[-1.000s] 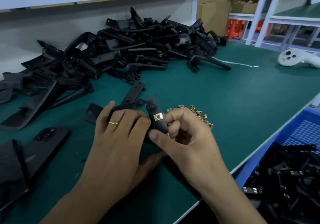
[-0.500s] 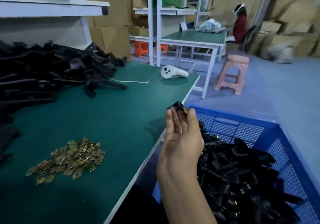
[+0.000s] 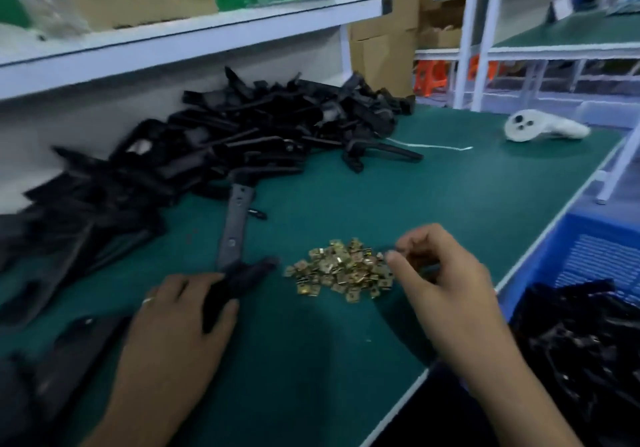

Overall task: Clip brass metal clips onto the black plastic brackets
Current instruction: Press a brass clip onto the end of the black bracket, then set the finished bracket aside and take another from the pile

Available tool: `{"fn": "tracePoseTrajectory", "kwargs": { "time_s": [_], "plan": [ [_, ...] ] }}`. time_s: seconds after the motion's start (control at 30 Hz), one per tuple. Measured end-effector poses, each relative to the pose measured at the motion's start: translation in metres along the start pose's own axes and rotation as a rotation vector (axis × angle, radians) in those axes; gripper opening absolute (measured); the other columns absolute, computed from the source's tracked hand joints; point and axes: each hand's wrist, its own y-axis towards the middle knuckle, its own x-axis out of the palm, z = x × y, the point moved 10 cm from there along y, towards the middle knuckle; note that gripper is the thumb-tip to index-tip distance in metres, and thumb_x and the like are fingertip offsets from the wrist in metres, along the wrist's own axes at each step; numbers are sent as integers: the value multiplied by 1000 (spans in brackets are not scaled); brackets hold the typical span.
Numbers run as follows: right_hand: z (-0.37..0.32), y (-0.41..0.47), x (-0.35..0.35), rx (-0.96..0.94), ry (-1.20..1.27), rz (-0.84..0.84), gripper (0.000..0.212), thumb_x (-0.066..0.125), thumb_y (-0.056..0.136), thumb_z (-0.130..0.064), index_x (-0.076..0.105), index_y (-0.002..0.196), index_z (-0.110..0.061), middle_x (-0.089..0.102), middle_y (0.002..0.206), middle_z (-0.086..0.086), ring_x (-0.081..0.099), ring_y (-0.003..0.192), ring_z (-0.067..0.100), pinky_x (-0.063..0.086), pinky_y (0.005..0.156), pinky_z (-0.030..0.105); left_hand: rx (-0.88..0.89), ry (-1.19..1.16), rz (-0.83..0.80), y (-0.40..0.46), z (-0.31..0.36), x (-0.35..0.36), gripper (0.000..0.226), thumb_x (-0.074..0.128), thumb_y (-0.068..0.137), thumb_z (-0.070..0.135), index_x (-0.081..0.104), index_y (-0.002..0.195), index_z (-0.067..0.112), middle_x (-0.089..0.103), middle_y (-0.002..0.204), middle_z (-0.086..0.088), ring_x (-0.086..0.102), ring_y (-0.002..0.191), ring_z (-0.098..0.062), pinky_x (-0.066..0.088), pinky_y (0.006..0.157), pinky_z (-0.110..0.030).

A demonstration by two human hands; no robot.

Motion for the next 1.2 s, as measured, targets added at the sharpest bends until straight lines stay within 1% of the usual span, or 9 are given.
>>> {"fn": "tracePoseTrajectory", "kwargs": {
  "time_s": [0.1,0.23,0.4,0.47,0.53,0.63,0.77,0.97,1.2],
  "plan": [
    [-27,-8,27,-143,-174,-140,11,72,85,-38,62,87,-33,64,85,-15,61,84,4,49,74,24,48,25,52,-4,9,-14,35,78,85,39,71,111,16,58,103,-4,56,98,-30,53,87,-49],
    [-44,-24,57,-241,-238,-282,13,66,87,-45,72,94,-36,57,93,-18,56,97,6,51,81,29,207,14,37,-9,35,-16,38,65,85,59,59,90,22,48,102,6,49,98,-21,49,88,-43],
    [-51,-35,76,-354,-406,-289,27,59,93,-42,74,112,-28,53,98,-10,50,99,15,51,84,36,311,19,-67,-16,53,-8,42,48,84,73,45,89,31,55,128,11,49,130,-13,44,105,-37],
    [-53,-38,79,-386,-464,-289,29,60,94,-42,73,115,-27,51,98,-10,48,98,17,51,84,36,257,34,-120,-15,47,-3,50,45,82,78,49,99,31,61,121,12,52,129,-12,41,109,-35],
    [-53,-39,81,-396,-494,-296,29,61,95,-42,72,117,-28,50,99,-9,48,99,17,52,83,36,192,112,-126,-13,38,0,58,39,82,81,51,107,30,62,108,12,57,113,-14,42,100,-37],
    [-54,-38,81,-387,-497,-301,24,66,94,-44,73,113,-31,49,98,-11,48,99,17,51,82,36,165,183,-120,-12,36,-3,67,30,87,83,59,112,27,62,109,12,54,108,-17,41,95,-41],
    [-58,-38,80,-387,-487,-284,16,70,89,-48,72,97,-34,46,94,-13,47,96,15,49,78,32,145,81,-149,-14,36,-2,77,19,85,91,63,109,32,54,106,19,47,107,-12,39,97,-39],
    [-63,-38,78,-387,-542,-188,15,73,89,-40,76,90,-25,52,90,-6,48,89,21,49,75,41,98,-13,-198,-18,43,5,76,20,76,96,55,108,36,45,103,20,41,105,-9,40,97,-38],
    [-62,-42,91,-402,-468,-345,9,69,91,-32,61,95,-30,49,99,-12,46,97,15,46,87,35,61,-19,-191,-21,49,3,75,25,67,99,50,90,31,42,94,17,42,98,-12,41,95,-40]
  ]
}}
